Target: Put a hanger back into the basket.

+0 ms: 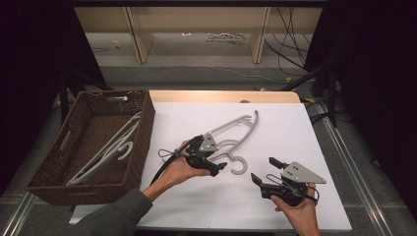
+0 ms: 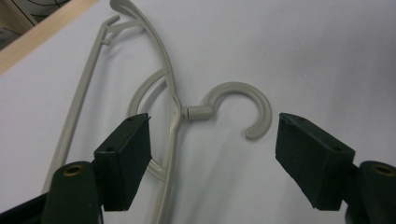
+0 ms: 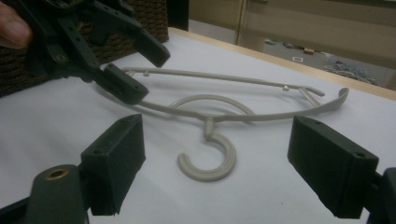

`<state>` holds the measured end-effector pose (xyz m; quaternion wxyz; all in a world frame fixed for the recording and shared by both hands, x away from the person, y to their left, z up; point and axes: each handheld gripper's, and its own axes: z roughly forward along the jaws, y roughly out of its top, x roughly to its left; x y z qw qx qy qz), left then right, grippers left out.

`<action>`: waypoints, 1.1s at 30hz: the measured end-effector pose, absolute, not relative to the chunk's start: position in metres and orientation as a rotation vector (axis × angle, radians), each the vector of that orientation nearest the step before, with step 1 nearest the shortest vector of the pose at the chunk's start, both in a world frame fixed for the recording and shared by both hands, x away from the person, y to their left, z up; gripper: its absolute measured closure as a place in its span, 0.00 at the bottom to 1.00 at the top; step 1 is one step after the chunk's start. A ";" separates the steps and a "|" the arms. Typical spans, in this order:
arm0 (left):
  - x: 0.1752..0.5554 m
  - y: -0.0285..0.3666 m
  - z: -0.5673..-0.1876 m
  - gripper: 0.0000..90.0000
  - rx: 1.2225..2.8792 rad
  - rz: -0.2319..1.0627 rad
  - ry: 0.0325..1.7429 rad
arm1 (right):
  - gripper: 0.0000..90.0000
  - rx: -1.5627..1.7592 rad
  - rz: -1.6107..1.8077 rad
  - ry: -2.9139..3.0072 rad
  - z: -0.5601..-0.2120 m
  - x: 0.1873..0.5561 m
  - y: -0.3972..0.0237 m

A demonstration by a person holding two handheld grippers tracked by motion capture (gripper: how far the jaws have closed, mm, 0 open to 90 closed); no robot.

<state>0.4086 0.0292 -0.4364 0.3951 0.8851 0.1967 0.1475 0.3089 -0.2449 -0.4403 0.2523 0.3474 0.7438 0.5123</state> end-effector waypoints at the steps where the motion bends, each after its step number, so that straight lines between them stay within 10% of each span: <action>1: 0.411 0.027 -0.439 0.31 2.256 0.390 0.492 | 0.22 0.943 1.392 2.021 -0.440 0.309 -0.245; 33: 0.457 -0.001 -0.472 0.57 2.426 0.358 0.522 | 0.22 0.932 1.389 2.038 -0.440 0.311 -0.245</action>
